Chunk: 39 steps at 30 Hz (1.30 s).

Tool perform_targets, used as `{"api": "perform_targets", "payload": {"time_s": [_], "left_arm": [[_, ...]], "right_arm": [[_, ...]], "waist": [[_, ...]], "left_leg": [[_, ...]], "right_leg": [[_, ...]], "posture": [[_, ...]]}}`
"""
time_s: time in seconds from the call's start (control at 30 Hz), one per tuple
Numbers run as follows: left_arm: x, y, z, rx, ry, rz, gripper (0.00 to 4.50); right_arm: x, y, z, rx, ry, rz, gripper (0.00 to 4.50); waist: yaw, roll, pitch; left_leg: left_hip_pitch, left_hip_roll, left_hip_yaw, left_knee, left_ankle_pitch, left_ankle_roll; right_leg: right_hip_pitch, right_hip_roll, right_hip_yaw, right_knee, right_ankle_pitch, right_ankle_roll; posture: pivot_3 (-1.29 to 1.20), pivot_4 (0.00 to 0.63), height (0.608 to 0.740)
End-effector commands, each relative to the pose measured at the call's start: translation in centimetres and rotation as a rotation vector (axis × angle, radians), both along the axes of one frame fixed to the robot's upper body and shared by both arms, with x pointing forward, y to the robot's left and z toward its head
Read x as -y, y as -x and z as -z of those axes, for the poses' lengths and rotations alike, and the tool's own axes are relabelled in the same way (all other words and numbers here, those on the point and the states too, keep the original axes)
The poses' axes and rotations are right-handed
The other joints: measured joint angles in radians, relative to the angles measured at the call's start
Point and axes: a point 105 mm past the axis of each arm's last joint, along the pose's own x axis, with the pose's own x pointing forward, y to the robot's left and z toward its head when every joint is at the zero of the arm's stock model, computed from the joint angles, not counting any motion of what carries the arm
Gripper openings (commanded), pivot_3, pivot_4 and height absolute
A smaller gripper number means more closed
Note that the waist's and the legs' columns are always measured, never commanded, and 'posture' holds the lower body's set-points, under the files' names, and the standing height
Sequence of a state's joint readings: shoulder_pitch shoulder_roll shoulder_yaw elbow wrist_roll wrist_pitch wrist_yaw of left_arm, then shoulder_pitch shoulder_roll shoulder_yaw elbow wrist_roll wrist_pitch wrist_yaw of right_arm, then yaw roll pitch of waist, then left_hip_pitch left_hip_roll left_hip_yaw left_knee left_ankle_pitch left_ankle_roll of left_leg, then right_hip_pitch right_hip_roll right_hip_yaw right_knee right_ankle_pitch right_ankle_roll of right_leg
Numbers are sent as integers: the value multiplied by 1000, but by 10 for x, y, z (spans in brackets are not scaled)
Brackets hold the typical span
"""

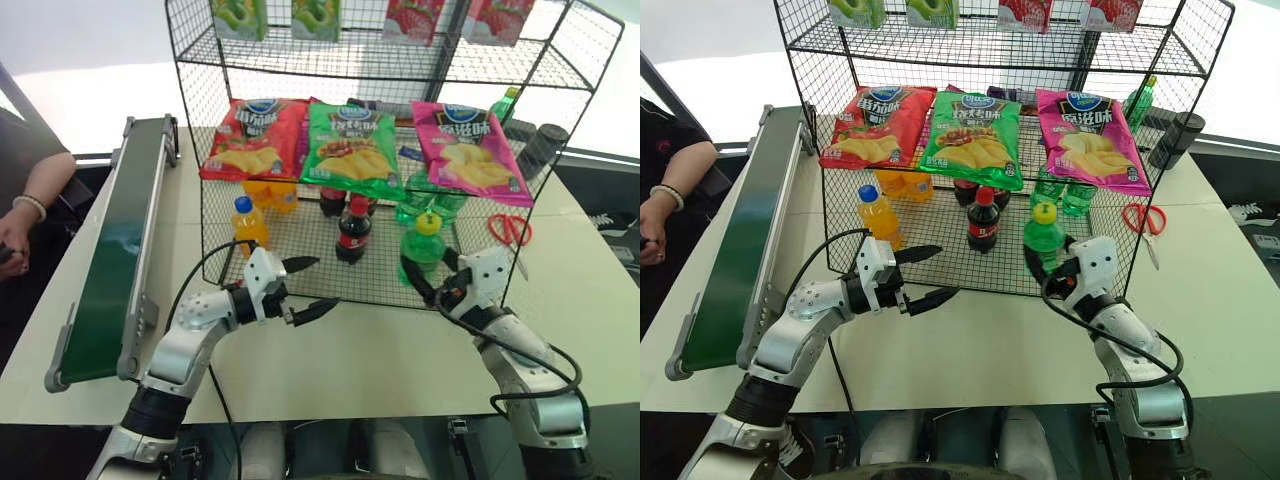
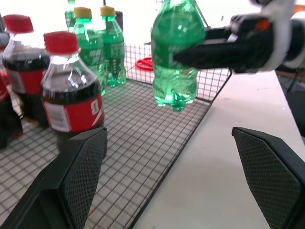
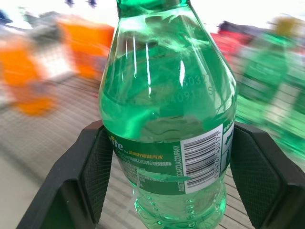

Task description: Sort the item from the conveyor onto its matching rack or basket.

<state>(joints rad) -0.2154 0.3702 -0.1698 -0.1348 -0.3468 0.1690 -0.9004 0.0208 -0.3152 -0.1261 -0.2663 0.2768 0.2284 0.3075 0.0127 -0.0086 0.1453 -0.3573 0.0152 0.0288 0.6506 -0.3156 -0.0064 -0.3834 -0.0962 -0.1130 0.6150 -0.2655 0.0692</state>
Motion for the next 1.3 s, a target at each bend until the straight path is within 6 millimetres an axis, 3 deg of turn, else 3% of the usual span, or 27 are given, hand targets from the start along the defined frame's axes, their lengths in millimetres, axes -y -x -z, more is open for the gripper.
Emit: {"api": "perform_targets", "payload": {"time_s": [0.03,0.4,0.73,0.8,0.9,1.3], "left_arm": [[4,5,-16,44,38,22,4461],[10,11,-20,46,42,49,4461],[11,13,-18,44,33,48,4461],[12,14,-18,44,33,50,4461],[13,13,-18,42,33,53,4500],[7,7,-14,22,24,16,4500]], "right_arm": [[18,-10,-17,115,-20,116,3010],[23,-46,5,95,-103,171,3010],[28,-51,16,85,-118,209,3010],[26,-51,17,82,-133,199,3010],[26,-48,16,84,-135,197,4481],[29,-9,3,85,-44,167,4481]], "waist": [[-2,2,1],[0,5,1],[-1,5,1],[-1,5,1],[-2,5,1],[0,6,0]], "left_leg": [[0,0,0,0,0,0],[0,0,1,0,0,0],[0,0,1,0,2,-4],[0,0,1,0,2,-4],[0,0,1,0,2,-3],[0,0,1,0,1,-1]], "right_leg": [[0,0,0,0,0,0],[0,0,1,0,0,0],[0,0,1,0,0,0],[0,0,1,0,0,0],[0,0,1,0,0,0],[0,-1,1,0,0,0]], "posture": [[0,150,730],[0,150,730],[0,150,730],[0,150,730],[0,150,730],[0,150,730]]}}
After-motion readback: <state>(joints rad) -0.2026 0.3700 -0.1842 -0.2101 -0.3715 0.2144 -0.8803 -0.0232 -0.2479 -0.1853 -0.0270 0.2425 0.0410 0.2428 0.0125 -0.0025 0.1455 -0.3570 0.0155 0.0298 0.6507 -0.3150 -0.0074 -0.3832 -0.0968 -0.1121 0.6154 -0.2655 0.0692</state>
